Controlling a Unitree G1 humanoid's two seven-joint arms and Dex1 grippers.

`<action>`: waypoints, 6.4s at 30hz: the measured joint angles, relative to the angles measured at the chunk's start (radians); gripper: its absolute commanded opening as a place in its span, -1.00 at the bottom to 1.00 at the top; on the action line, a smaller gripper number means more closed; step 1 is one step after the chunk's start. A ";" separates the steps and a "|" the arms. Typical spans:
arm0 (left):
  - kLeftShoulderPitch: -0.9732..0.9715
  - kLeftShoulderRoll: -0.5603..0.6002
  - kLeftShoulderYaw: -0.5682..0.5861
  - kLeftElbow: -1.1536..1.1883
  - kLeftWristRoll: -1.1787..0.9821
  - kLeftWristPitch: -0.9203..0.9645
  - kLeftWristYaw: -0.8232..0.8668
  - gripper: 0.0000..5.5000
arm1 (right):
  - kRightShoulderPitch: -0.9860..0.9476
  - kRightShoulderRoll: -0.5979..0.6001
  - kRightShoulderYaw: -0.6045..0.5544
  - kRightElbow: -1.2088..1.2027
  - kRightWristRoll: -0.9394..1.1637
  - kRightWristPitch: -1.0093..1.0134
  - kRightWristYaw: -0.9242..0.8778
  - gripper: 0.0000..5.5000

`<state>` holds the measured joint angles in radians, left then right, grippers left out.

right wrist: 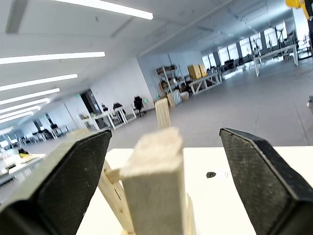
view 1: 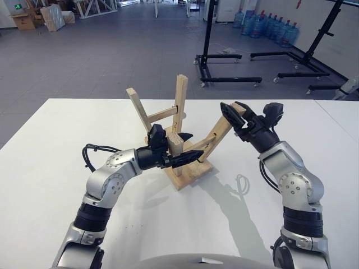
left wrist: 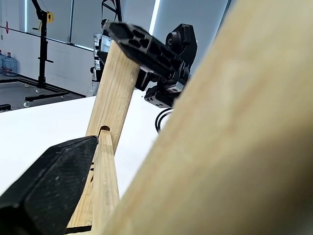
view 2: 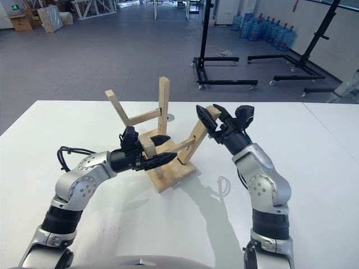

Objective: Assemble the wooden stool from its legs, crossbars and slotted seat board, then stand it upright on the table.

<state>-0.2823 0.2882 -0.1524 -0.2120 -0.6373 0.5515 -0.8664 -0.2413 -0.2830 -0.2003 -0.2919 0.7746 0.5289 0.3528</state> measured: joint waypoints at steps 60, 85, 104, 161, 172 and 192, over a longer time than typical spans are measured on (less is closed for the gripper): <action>-0.071 0.027 0.035 0.153 0.097 -0.084 0.003 0.49 | 0.049 0.050 0.082 -0.168 -0.091 -0.005 -0.006 0.49; -0.328 0.006 0.290 0.062 -0.175 -0.039 0.128 0.49 | -0.359 -0.077 -0.025 0.039 -0.040 -0.115 0.059 0.49; -0.351 -0.016 0.011 0.217 -0.015 -0.207 0.096 0.49 | -0.181 0.001 0.238 0.090 -0.163 -0.072 0.144 0.49; -0.220 0.167 0.397 0.032 -0.001 -0.095 0.202 0.49 | 0.039 -0.139 0.281 -0.058 -0.255 -0.192 0.382 0.49; -0.058 0.212 0.456 -0.234 -0.294 0.005 0.123 0.49 | -0.006 -0.264 0.069 -0.288 -0.036 -0.019 0.351 0.49; -0.001 0.243 0.325 -0.143 -0.226 -0.002 0.045 0.49 | -0.092 -0.249 0.176 0.782 -0.367 -0.392 0.766 0.49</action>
<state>-0.2834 0.5308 0.1728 -0.3552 -0.8638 0.5492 -0.8210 -0.3336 -0.5316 -0.0239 0.4902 0.4075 0.1370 1.1189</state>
